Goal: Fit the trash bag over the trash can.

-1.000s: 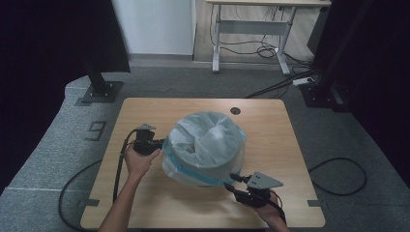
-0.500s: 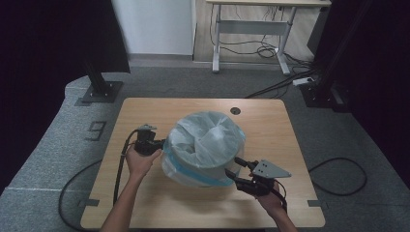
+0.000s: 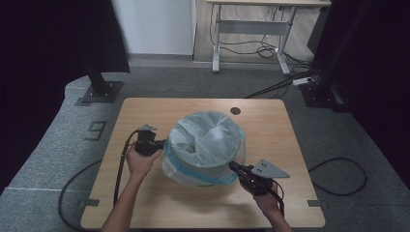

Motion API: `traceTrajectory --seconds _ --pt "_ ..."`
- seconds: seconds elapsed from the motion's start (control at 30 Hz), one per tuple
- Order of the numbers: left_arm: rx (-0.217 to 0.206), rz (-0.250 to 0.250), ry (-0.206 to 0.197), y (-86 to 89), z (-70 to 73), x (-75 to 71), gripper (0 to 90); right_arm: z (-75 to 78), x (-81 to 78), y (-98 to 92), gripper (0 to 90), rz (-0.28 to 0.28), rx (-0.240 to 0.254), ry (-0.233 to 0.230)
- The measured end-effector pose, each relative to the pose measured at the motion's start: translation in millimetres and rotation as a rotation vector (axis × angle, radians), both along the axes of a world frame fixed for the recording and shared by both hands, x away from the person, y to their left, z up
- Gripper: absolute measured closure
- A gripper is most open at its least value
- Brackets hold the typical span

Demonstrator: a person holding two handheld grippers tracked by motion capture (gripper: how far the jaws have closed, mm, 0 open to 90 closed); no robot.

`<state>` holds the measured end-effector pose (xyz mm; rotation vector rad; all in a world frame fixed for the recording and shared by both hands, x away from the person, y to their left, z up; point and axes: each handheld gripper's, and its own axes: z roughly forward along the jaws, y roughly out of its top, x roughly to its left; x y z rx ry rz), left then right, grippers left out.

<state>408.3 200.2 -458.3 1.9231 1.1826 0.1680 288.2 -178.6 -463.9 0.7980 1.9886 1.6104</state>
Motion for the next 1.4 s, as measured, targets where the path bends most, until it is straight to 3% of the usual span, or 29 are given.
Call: traceTrajectory --seconds 0.2,0.27,0.3,0.37,0.5,0.8,1.0,1.07,1.23,1.4 --pt "0.005 0.006 0.001 0.9 -0.7 0.8 89.8 -3.3 1.6 -4.8 89.1 -0.024 0.005 0.019" --pt "0.01 0.006 0.01 0.5 -3.7 2.6 89.8 -9.0 5.2 -6.7 89.2 -0.058 -0.043 0.031" --pt "0.012 0.005 0.016 -0.3 -5.8 3.6 89.8 -14.0 8.1 -7.5 89.2 -0.075 -0.06 0.048" --pt "0.017 0.0 0.027 -2.9 -10.4 5.7 89.8 -26.9 14.2 -9.0 89.3 -0.078 -0.043 0.112" --pt "0.014 -0.014 0.05 -10.0 -21.1 10.9 89.8 -47.0 19.8 -4.3 89.3 -0.067 -0.075 0.17" --pt "0.021 -0.036 0.081 -28.8 -35.4 16.9 89.9 -54.2 26.0 -8.5 89.2 -0.087 -0.072 0.208" --pt "0.051 -0.022 0.091 -28.0 -41.3 15.6 89.9 -65.0 34.2 -13.7 89.2 -0.138 -0.091 0.26" --pt "0.05 -0.02 0.082 -25.7 -42.1 14.4 89.7 -67.2 35.0 -15.5 89.2 -0.131 -0.069 0.275" --pt "0.031 -0.005 0.039 -18.8 -36.0 11.6 78.0 -58.6 31.2 -16.5 88.6 -0.121 -0.047 0.23" --pt "0.011 0.036 -0.027 -2.4 -22.9 3.2 60.7 -58.8 28.7 -22.4 73.5 -0.123 -0.033 0.214"
